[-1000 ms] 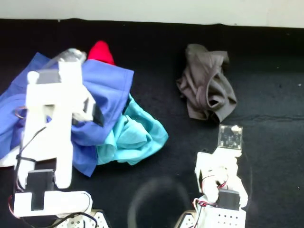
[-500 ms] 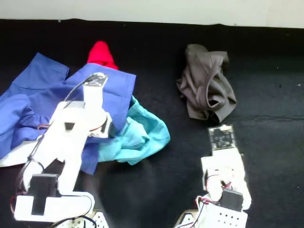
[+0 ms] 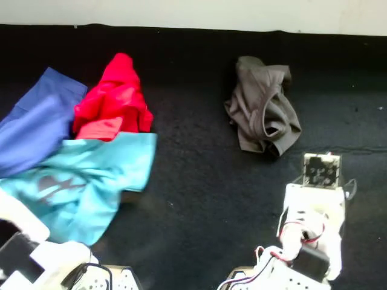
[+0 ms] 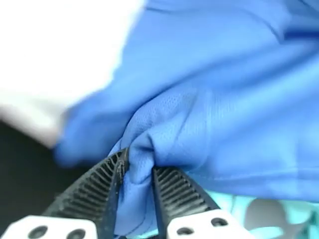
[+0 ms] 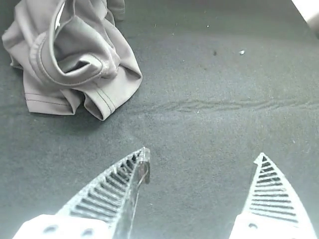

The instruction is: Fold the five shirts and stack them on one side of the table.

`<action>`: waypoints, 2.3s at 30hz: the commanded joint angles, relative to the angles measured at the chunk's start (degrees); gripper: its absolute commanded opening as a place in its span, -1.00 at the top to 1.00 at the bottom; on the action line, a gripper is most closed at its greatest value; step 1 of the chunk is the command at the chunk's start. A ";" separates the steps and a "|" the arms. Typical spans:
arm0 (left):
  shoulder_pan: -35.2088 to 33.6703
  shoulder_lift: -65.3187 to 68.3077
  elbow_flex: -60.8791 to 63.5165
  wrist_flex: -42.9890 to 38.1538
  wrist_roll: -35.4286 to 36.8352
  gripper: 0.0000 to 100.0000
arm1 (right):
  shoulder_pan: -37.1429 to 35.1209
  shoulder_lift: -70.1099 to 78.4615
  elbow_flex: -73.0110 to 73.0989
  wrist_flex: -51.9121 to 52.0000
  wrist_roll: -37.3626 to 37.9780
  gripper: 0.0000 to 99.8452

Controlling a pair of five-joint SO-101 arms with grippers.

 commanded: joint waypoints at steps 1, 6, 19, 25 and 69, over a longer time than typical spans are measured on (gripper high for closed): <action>-4.97 -1.27 -17.01 4.48 -0.18 0.98 | -0.48 16.22 -13.67 1.80 -1.14 0.37; -3.21 -1.27 -34.68 16.18 -0.18 0.85 | -5.49 39.25 -34.07 10.77 -8.88 0.37; 43.47 5.85 -44.53 30.15 10.81 0.40 | -12.88 73.63 -59.30 23.34 -15.91 0.37; 53.67 23.60 -35.65 17.49 15.30 0.40 | -13.05 76.97 -59.12 25.19 -15.74 0.37; -1.80 35.12 -75.21 39.38 3.16 0.58 | -25.98 94.99 -79.78 15.52 -16.00 0.37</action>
